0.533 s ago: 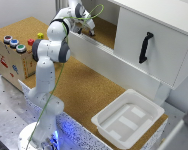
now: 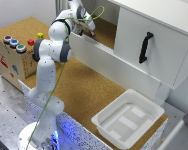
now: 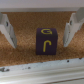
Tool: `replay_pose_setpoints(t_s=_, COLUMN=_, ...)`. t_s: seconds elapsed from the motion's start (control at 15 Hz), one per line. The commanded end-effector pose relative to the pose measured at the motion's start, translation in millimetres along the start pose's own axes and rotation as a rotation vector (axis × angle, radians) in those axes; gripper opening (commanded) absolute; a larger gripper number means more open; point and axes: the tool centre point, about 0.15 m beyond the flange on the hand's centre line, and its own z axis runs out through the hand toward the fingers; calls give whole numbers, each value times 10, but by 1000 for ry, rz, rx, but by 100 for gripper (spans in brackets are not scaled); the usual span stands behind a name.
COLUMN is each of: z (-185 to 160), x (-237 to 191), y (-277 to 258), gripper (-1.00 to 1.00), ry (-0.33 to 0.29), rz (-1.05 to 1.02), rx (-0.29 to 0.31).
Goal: Lift the purple block
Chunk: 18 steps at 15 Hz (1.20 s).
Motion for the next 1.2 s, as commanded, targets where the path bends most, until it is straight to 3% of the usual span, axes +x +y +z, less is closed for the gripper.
replay_pose_setpoints(t_s=0.0, z=182, x=266, y=113, gripper=-100, ry=-91, rz=45, rx=80)
replay_pose_setpoints(t_s=0.6, z=60, x=267, y=122, gripper=-100, ry=-83, rz=37, rx=83)
replay_pose_setpoints(t_s=0.93, z=-500, x=145, y=221, gripper=-100, ry=5, rz=43, rx=117)
replay_pose_setpoints(t_s=1.13, z=-735, x=-107, y=316, gripper=-100, ry=21, rz=-30, rx=125)
